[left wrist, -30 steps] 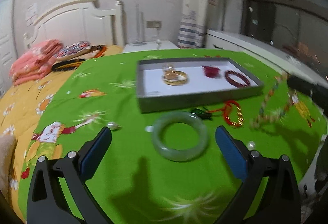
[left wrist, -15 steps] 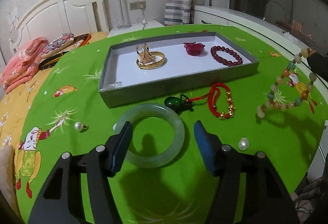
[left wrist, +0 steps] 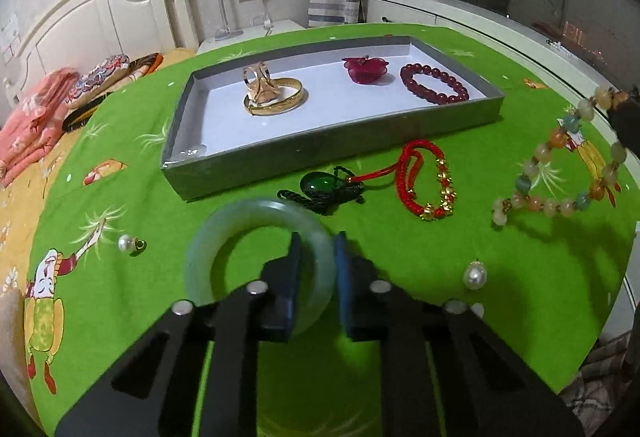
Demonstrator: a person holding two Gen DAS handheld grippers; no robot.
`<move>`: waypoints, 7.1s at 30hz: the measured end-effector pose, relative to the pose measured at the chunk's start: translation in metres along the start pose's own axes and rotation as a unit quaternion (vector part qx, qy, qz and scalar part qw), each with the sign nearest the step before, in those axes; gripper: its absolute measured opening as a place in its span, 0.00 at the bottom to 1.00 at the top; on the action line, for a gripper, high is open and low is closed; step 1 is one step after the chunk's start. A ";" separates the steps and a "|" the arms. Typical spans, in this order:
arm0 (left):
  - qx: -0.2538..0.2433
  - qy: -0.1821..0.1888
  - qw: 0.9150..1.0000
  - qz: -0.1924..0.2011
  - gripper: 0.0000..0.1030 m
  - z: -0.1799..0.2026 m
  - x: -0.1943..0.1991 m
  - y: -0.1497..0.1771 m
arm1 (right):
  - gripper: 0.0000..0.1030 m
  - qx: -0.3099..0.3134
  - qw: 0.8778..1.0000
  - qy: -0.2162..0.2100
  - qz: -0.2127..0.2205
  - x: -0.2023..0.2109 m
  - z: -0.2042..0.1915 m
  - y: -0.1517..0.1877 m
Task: Organize jewelry
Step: 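Grasp the pale jade bangle with the left gripper while the right gripper holds the necklace up, then lower the jade bangle onto the gold bangle with left gripper while right lays necklace in tray, then withdraw both open grippers from the tray, then grasp the red cord bracelet with gold beads with the right gripper and lift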
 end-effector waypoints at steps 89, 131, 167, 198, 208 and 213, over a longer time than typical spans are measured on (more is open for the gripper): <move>0.016 -0.062 0.989 0.133 0.14 -0.024 -0.018 -0.129 | 0.11 0.029 0.998 0.053 0.001 -0.156 0.023 -0.105; 0.075 -0.085 0.986 0.126 0.95 -0.057 0.049 -0.008 | 0.54 -0.015 0.992 0.043 -0.122 -0.112 0.016 -0.007; 0.065 -0.087 0.987 0.122 0.95 -0.055 0.051 0.004 | 0.36 0.019 0.968 0.101 -0.231 -0.131 -0.005 0.027; 0.083 -0.068 0.990 0.091 0.95 -0.061 0.038 0.002 | 0.26 -0.025 0.978 0.052 -0.203 -0.085 0.032 0.046; 0.092 -0.059 0.990 0.092 0.95 -0.064 0.036 0.002 | 0.09 0.029 0.974 0.083 -0.207 -0.076 0.019 0.052; 0.094 -0.057 0.989 0.097 0.95 -0.063 0.039 0.002 | 0.07 -0.010 0.980 0.057 -0.191 -0.067 0.035 0.043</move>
Point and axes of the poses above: each gripper's, at about its wrist camera, not at the fingertips, and x roughly against the way its jaws point, z to its right, y to its underside, the point moved 3 cm from there along -x, roughly the way its jaws point, and after that the axes turned 2 degrees about x, right-handed, at the moved point
